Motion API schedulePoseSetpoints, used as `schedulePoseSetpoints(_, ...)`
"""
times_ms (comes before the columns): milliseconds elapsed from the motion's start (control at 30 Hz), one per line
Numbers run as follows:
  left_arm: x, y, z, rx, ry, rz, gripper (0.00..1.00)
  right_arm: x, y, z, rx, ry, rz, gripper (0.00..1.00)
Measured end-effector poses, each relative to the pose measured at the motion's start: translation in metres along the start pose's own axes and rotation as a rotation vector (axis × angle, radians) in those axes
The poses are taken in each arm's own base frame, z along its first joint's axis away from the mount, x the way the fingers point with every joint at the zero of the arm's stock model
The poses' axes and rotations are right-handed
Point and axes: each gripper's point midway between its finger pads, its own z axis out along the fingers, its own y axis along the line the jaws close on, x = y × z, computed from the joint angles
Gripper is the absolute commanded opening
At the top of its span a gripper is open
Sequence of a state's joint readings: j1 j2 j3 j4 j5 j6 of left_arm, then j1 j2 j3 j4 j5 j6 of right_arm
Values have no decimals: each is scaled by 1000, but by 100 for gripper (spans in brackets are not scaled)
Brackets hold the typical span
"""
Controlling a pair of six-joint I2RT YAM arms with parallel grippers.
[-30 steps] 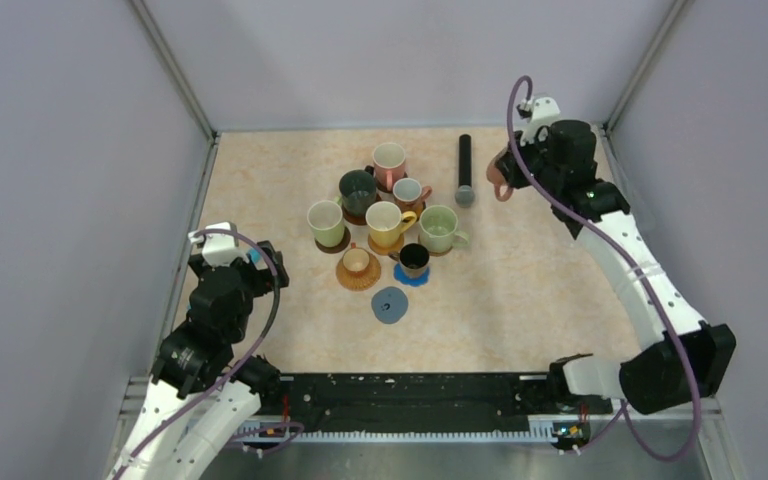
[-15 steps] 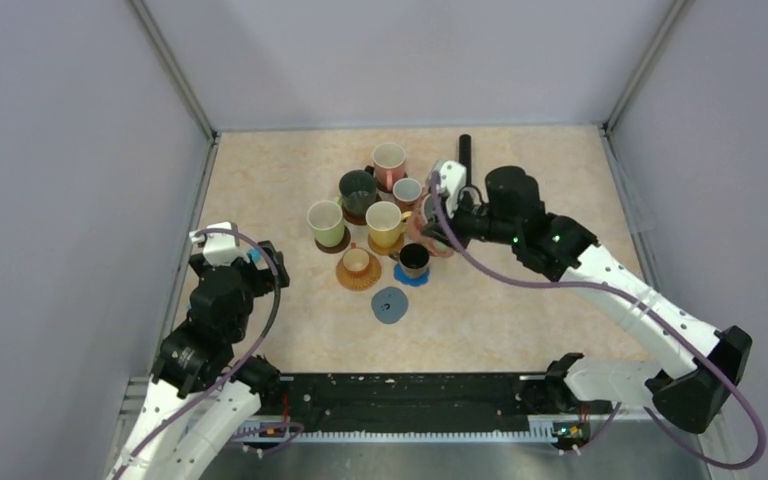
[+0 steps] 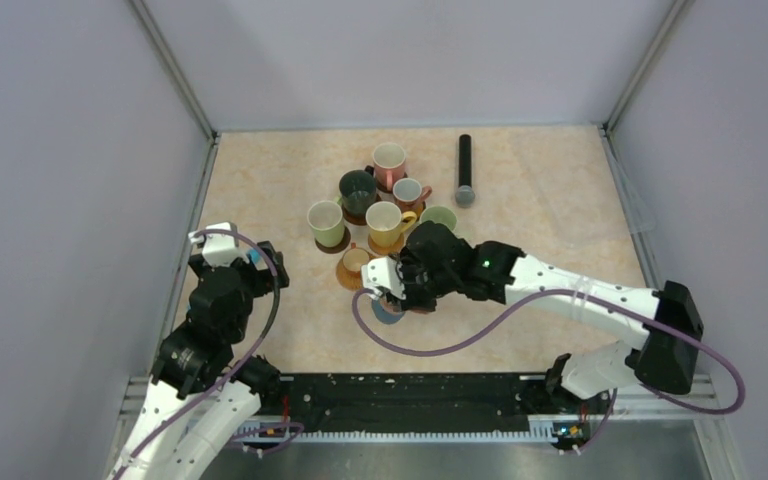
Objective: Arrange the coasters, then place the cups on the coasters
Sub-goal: Place the cup on the coaster.
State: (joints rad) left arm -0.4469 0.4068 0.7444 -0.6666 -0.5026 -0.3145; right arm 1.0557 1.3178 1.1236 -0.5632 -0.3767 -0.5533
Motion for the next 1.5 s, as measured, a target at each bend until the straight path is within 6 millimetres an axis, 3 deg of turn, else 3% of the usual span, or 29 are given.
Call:
schedulePoseSetpoints(267, -1, 0, -1, 2, -5, -3, 99, 33, 0, 31, -67, 164, -23, 0)
schedulePoseSetpoints(800, -1, 0, -1, 2, -5, -2, 99, 35, -17, 57, -70, 192, -71, 0)
schedulePoseSetpoints(1500, -1, 0, -1, 2, -5, 0, 99, 46, -19, 66, -84, 218, -60, 0)
